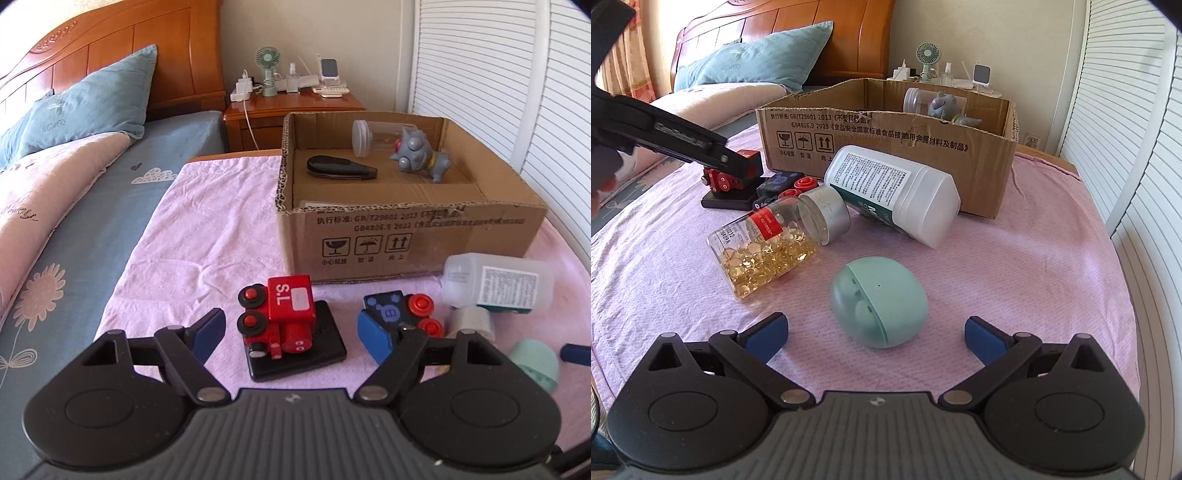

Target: Organize rigid objects

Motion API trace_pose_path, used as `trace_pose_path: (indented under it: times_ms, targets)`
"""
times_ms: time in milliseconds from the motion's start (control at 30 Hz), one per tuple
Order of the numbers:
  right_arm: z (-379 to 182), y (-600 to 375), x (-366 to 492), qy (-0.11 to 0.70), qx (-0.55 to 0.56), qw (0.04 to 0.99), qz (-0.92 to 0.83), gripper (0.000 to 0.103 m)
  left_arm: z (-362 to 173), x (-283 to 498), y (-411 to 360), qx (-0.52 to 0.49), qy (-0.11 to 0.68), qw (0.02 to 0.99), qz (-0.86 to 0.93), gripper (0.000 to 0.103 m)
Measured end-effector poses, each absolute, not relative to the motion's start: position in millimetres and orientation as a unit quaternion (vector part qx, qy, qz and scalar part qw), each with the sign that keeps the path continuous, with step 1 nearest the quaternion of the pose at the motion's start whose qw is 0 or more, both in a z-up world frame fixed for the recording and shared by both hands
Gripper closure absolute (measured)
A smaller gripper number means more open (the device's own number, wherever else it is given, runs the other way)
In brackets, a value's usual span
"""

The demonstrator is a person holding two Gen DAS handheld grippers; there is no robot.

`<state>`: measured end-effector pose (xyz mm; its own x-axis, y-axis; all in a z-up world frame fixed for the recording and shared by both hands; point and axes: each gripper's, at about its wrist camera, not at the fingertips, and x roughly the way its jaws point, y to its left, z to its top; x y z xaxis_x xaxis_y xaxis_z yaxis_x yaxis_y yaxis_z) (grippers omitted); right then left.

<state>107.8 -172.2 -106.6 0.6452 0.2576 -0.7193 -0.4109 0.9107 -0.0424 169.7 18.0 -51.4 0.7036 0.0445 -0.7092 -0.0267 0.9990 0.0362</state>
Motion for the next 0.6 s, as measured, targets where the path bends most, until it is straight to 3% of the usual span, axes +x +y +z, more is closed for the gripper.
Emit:
trace_pose_path:
  times_ms: [100,300,367,600]
  targets:
    - [-106.8,-172.3,107.9,0.377,-0.101,0.902,0.186,0.0,-58.1,174.1,20.6,0.004,0.378,0.925,0.029,0.027]
    - [-107.8,-170.8,111.0,0.372,-0.102,0.903,0.188,0.0,-67.7,183.6,27.2,-0.016,0.383,0.923,0.029,0.045]
    - [-107.8,-170.2,112.1,0.37,-0.102,0.904,0.19,0.001,-69.5,184.6,28.4,-0.022,0.382,0.924,0.03,0.046]
    - [-102.7,-167.1,117.4,0.359,-0.108,0.904,0.206,0.025,-70.4,185.8,29.7,-0.032,0.385,0.922,0.027,0.047]
